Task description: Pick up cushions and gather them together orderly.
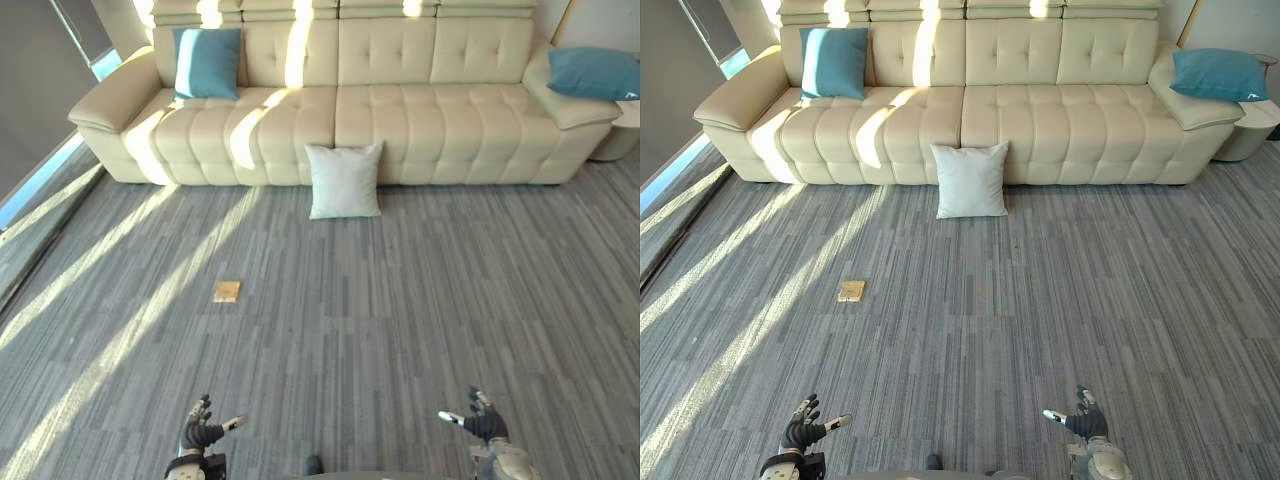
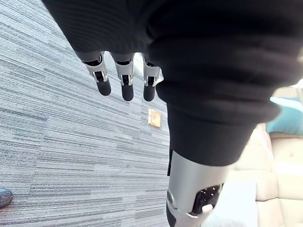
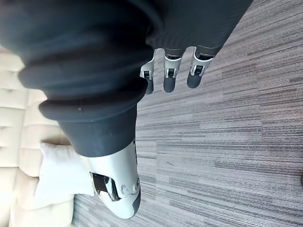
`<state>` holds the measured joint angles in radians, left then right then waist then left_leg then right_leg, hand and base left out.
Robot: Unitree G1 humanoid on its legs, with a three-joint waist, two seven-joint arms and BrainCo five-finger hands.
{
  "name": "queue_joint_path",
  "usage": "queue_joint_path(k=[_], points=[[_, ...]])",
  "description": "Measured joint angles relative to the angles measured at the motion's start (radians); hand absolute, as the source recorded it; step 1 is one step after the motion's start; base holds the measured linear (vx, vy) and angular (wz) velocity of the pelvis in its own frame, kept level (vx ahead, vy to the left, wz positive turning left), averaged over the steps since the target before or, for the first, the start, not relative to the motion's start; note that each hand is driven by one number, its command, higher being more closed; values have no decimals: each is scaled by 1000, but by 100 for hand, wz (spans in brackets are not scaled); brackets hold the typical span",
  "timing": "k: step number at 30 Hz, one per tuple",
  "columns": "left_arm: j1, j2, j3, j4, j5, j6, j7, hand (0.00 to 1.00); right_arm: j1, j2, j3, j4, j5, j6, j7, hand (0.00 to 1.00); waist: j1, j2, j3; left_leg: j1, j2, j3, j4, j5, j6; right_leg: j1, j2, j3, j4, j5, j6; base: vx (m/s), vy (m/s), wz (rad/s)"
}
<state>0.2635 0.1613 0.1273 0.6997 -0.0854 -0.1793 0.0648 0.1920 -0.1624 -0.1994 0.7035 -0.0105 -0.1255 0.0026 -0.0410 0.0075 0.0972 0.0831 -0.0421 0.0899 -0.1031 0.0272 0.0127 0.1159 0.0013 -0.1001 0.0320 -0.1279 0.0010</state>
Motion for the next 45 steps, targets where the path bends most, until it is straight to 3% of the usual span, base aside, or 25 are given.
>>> queue_joint_path(k=[19,25,27,28,29,31,33,34,36,37,38,39,40,41,42,43,44,45], points=[[1,-30,0,-50,-22,6,-2,0,-12,30,-57,0,10,19,-21,0,2,5,18,-24,-2,15,0,-11,14,-22,0,16,-14,0,0,2,-3,-2],[18,-36,1,-131,-38,8,0,0,-61,34,-79,-7,12,21,-26,0,31,5,19,-88,-1,92,25,-62,28,-112,-2,95,6,-2,4,73,30,-40],[16,-36,2,-141,-41,8,0,0,-80,34,-78,-15,13,24,-28,0,45,8,22,-129,2,120,110,-137,35,-155,-8,129,74,-29,45,131,72,-53],[12,-39,2,-141,-41,8,0,0,-85,31,-78,-24,15,25,-30,0,48,23,29,-139,11,128,154,-181,41,-195,-6,131,184,-58,87,97,57,-38],[10,-39,1,-142,-41,8,1,0,-84,29,-78,-24,16,25,-30,0,47,27,30,-134,14,128,168,-198,42,-223,-6,127,257,-72,100,152,89,-25],[-7,-29,-2,-149,-52,8,2,0,-80,31,-73,-27,19,25,-36,0,46,32,37,-85,5,111,185,-234,64,-370,-30,66,605,-104,124,284,107,12],[-26,-14,-3,-149,-57,8,5,0,-68,35,-62,-27,19,27,-42,0,30,23,49,-29,0,98,187,-264,71,-448,-64,-11,732,-142,70,409,110,27],[-30,-6,-5,-149,-60,9,6,0,-70,34,-51,-27,19,27,-43,0,27,33,56,10,2,88,175,-276,74,-497,-69,-67,722,-166,50,426,78,20],[-62,0,-7,-149,-60,8,8,0,-78,19,-25,-26,19,26,-44,0,10,47,82,64,34,70,163,-282,67,-547,-48,-121,578,-153,34,461,43,44],[-81,1,-7,-149,-60,7,9,0,-84,18,-24,-26,19,26,-44,0,-3,50,95,88,54,46,163,-285,60,-579,-15,-134,432,-85,32,503,2,71],[-98,2,-8,-149,-60,6,8,0,-78,16,-24,-26,20,26,-44,0,-12,49,102,113,63,26,162,-300,34,-601,3,-131,279,21,28,668,-21,70],[-105,3,-9,-149,-60,6,9,0,-67,17,-24,-26,20,26,-44,0,-16,43,103,128,61,18,162,-311,14,-608,6,-128,206,77,21,620,-47,60],[-104,7,-11,-148,-60,6,12,0,-59,17,-20,-26,20,25,-45,0,-24,8,99,157,52,-3,162,-329,-15,-606,7,-108,123,158,13,662,-84,69],[-102,4,-14,-136,-59,6,13,0,-43,14,-21,-24,20,26,-46,0,-35,1,97,198,56,-30,167,-350,-48,-612,-1,-84,149,308,-59,664,-121,60],[-106,-7,-16,-119,-59,7,10,0,-57,11,-29,-22,20,30,-46,0,-35,37,99,180,99,-30,233,-346,-62,-636,12,-113,247,255,-100,649,-131,45],[-107,-7,-15,-116,-59,7,9,0,-62,14,-29,-24,20,30,-45,0,-36,42,102,152,109,-30,299,-333,-83,-637,15,-122,273,228,-94,792,-218,11],[-105,-14,-10,-112,-59,8,9,0,-66,20,-25,-26,20,37,-44,0,-29,47,108,93,123,-12,474,-266,-113,-601,27,-127,296,170,-99,841,-249,15],[-95,-40,5,-111,-60,8,9,0,-57,20,-10,-51,21,45,-43,0,-25,58,122,27,156,10,710,-114,-106,-508,40,-132,287,119,-103,713,-219,12]])
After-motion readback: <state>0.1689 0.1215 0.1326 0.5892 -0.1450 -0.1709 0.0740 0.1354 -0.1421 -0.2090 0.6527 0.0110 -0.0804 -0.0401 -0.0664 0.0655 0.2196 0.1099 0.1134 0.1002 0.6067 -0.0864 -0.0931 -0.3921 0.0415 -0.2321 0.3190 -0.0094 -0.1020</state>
